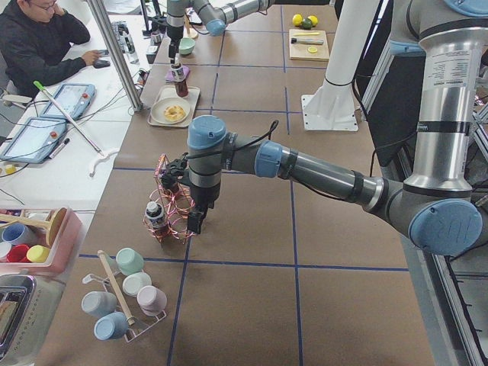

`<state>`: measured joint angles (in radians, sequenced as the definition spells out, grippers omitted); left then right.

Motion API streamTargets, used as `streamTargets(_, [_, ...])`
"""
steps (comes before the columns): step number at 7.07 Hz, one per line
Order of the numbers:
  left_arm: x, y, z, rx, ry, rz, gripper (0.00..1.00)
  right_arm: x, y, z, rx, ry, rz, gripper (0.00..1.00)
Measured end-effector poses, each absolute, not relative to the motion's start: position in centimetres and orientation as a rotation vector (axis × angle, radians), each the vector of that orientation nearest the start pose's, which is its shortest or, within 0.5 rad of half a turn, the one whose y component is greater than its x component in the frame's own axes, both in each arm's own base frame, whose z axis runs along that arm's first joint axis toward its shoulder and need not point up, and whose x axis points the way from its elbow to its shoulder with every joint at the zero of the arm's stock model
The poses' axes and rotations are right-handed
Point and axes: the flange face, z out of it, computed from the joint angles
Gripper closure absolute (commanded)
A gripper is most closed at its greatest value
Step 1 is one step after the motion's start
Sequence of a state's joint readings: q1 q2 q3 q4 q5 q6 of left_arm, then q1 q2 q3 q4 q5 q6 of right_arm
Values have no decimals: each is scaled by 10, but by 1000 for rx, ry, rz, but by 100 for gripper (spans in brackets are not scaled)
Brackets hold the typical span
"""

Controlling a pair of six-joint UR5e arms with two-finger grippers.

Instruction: Place tea on tray

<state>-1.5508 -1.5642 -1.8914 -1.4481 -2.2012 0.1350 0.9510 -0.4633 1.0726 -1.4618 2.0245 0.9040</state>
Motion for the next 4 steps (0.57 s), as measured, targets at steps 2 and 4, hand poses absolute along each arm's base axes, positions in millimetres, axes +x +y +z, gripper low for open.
streamTargets(2, [-65,-485,527,220,618,209,0,-363,-697,124,184,-858,94,0])
streamTargets(4, [-65,-483,544,182,621,190,0,-303,-621,166,202,-873,76,0])
